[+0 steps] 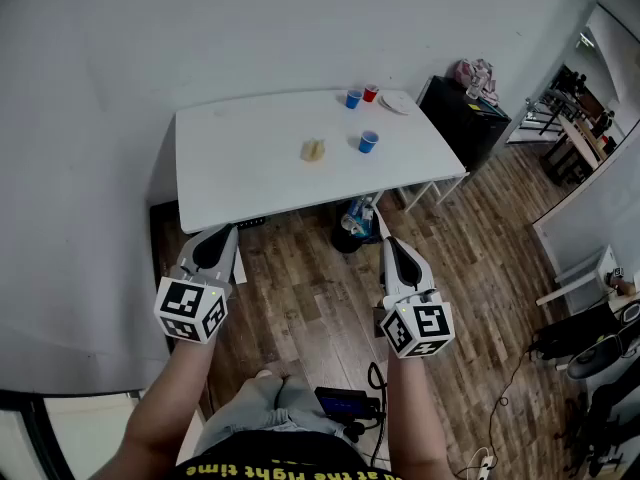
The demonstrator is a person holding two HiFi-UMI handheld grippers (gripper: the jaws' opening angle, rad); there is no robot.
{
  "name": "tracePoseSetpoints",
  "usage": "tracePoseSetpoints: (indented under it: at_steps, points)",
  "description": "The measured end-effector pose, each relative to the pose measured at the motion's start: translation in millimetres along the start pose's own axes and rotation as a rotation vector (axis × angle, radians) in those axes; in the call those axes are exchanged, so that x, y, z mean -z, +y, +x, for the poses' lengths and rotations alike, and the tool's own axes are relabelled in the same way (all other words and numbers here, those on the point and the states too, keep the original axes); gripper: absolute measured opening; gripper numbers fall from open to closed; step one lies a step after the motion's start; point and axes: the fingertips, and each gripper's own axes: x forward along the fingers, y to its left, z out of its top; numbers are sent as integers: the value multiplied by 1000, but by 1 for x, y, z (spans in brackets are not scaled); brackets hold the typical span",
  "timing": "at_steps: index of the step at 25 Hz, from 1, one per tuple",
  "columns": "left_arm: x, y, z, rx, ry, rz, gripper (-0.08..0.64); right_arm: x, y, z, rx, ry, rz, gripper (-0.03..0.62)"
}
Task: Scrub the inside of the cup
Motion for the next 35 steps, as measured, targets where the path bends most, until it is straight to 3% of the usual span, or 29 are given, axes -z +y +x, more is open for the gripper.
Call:
tracePoseSetpoints:
  at_steps: [19,35]
  points:
    - [-1,-29,26,16,-13,17,3,-8,-29,-11,-10,-18,10,6]
    - [-12,-37,54,-18,-48,31,2,-3,-67,1,-28,-4,13,6]
